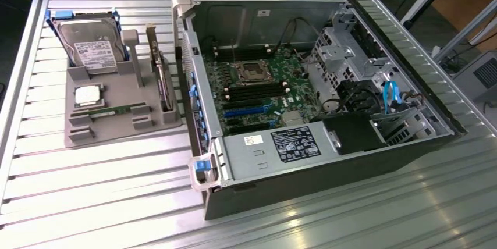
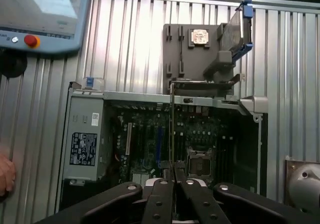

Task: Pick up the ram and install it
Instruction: 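Pick up the ram and move it above insertion slot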

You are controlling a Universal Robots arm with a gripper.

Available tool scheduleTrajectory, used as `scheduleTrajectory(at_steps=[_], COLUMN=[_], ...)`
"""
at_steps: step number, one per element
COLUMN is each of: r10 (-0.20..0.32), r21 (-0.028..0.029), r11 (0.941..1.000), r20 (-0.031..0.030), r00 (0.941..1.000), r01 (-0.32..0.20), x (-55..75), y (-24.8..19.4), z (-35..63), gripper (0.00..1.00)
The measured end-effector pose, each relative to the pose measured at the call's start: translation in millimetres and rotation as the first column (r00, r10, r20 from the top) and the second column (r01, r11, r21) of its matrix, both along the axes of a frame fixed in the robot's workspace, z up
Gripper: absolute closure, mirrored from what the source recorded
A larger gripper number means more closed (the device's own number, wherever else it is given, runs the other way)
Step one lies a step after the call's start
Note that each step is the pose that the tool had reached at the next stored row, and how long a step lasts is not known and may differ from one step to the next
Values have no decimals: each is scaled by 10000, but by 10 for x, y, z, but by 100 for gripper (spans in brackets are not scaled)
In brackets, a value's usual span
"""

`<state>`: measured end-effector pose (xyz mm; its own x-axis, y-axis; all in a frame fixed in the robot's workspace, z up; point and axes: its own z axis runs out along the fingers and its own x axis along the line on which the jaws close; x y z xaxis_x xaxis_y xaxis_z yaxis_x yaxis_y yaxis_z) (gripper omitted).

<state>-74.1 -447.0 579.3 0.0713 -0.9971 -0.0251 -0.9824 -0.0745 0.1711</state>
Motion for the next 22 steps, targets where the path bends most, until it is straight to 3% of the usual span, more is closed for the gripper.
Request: scheduleTrajectory(at_steps=[6, 8, 10, 13, 14, 16, 17, 18, 20, 22], r10=[81, 93, 117, 117, 112, 107, 107, 107, 107, 89], r21=[0, -3, 1, 3, -1, -5, -9, -9, -11, -16], r11=[10000, 10000, 9999, 9999, 9999, 9999, 9999, 9999, 9999, 10000], r20=[-330, -378, -496, -560, -461, 97, 707, 1017, 1017, 1017], r00=[9994, 9992, 9987, 9984, 9989, 9999, 9974, 9948, 9948, 9948], r01=[-81, -93, -117, -117, -112, -107, -107, -107, -106, -88], x=[787, 896, 1139, 1158, 1158, 1152, 1135, 1128, 1128, 1100], y=[0, 1, 0, 0, 0, 0, 0, 0, 0, 1], z=[-251, -278, -357, -462, -462, -464, -465, -467, -468, -532], gripper=[88, 88, 88, 88, 88, 88, 88, 88, 88, 88])
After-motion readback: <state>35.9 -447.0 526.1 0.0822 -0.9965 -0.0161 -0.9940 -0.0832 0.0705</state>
